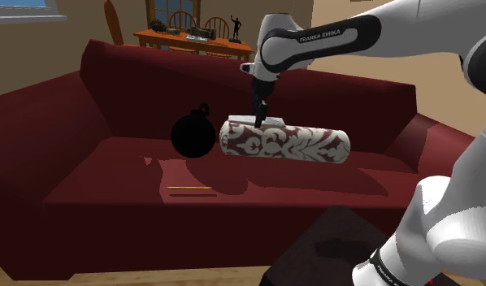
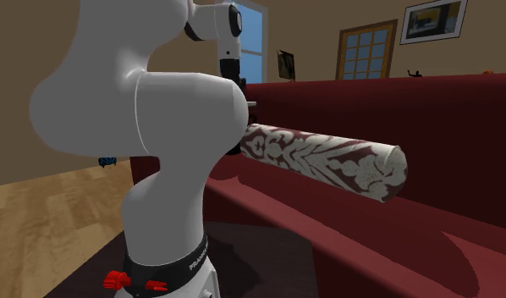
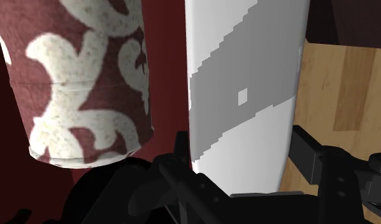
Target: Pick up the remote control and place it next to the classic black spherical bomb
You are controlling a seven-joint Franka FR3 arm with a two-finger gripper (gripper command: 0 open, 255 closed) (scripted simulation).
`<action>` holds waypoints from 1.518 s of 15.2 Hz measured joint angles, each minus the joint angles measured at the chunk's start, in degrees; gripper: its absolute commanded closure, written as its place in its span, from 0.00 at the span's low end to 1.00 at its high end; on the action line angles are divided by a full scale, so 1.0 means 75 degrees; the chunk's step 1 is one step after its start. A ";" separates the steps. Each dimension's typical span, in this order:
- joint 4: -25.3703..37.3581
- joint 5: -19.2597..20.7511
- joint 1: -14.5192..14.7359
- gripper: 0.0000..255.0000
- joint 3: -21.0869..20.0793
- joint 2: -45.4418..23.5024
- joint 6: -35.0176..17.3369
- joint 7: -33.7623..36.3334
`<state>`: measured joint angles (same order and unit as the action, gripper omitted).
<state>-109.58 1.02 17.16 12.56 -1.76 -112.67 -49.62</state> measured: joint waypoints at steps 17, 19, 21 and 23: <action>0.5579 -0.0401 0.0865 1.00 -0.0759 -0.3919 0.1727 0.1666; 0.5575 -0.0405 0.0893 1.00 -0.0772 -0.4022 0.1626 0.1709; 0.5496 -0.0412 0.0895 1.00 -0.0777 -0.4102 0.1466 0.1714; 0.5197 -0.0407 0.0920 1.00 -0.0781 -0.4060 0.1211 0.1731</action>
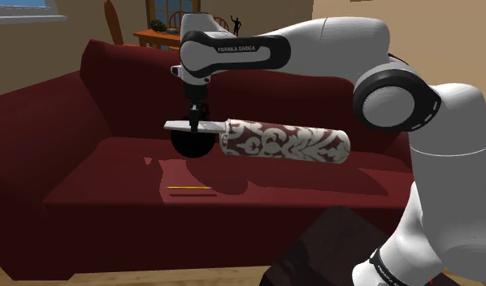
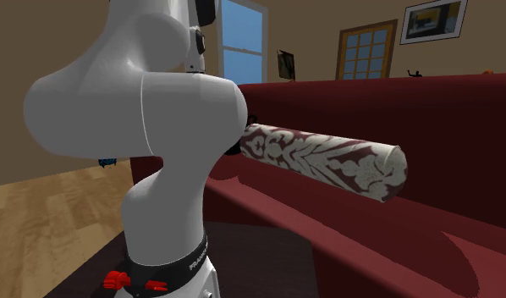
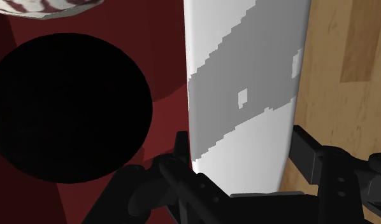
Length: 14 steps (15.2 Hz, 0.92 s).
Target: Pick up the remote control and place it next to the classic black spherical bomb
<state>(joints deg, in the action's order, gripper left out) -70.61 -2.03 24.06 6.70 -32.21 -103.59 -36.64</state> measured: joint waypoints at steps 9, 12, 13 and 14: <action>-0.0769 -0.0012 0.0019 1.00 -0.0011 -0.0094 -0.0863 0.0001; -0.0957 -0.0021 0.0016 1.00 -0.0015 -0.0162 -0.1120 -0.0006; -0.1039 -0.0022 0.0022 1.00 -0.0018 -0.0177 -0.1214 0.0000; -0.1042 -0.0028 0.0017 1.00 -0.0021 -0.0240 -0.1281 -0.0004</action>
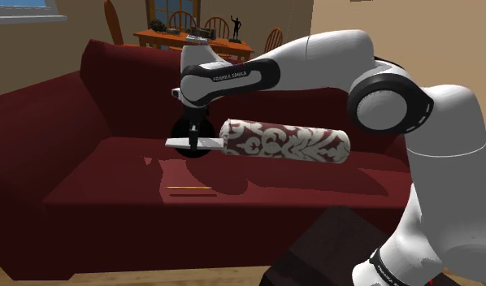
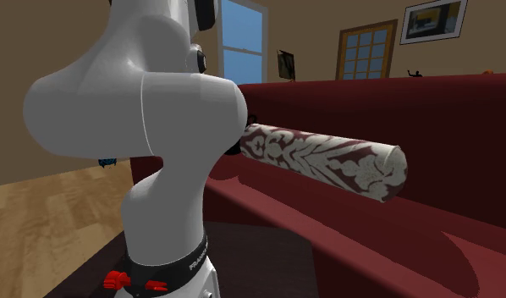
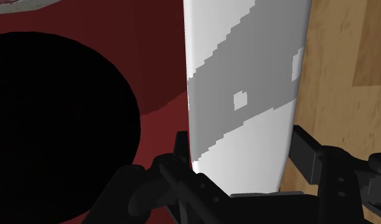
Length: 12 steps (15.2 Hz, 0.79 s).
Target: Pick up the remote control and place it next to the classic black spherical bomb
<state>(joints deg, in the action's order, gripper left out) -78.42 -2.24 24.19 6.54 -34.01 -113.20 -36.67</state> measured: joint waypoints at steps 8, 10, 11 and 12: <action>-0.0433 -0.0027 -0.0005 1.00 -0.0018 -0.0252 -0.0682 -0.0011; -0.0505 -0.0033 0.0000 1.00 -0.0024 -0.0325 -0.0827 -0.0004; -0.0546 -0.0038 0.0000 1.00 -0.0028 -0.0372 -0.0916 -0.0003; -0.0561 -0.0044 -0.0006 1.00 -0.0031 -0.0433 -0.0991 -0.0009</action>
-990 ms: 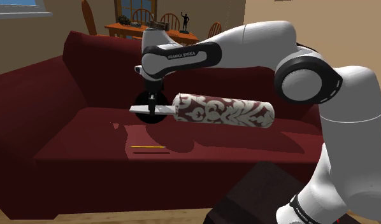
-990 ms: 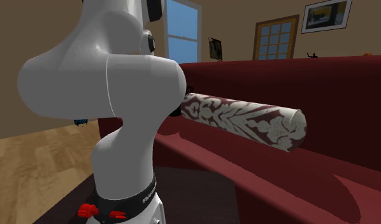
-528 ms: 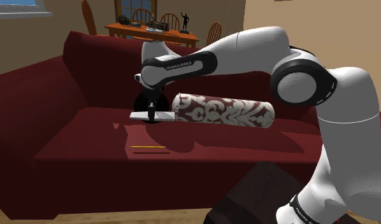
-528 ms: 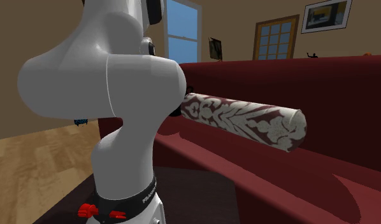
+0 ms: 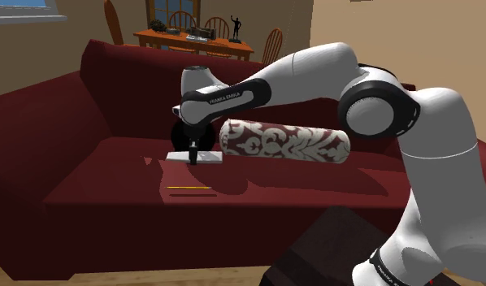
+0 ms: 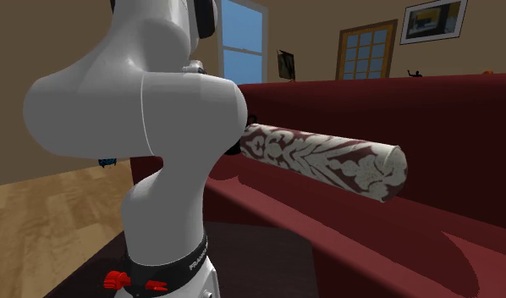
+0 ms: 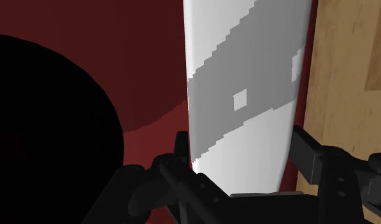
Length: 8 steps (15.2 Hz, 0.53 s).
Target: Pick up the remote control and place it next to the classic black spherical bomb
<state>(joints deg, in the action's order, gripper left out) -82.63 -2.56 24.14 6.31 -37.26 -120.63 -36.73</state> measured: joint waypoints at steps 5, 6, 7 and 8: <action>-0.0118 -0.0026 -0.0028 1.00 -0.0014 -0.0252 -0.0369 -0.0029; -0.0139 -0.0029 -0.0024 1.00 -0.0017 -0.0304 -0.0442 -0.0021; -0.0180 -0.0032 -0.0020 1.00 -0.0022 -0.0336 -0.0515 -0.0017; -0.0199 -0.0036 -0.0013 1.00 -0.0027 -0.0388 -0.0585 -0.0007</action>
<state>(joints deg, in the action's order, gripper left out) -84.12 -2.84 24.05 6.11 -40.17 -125.02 -36.79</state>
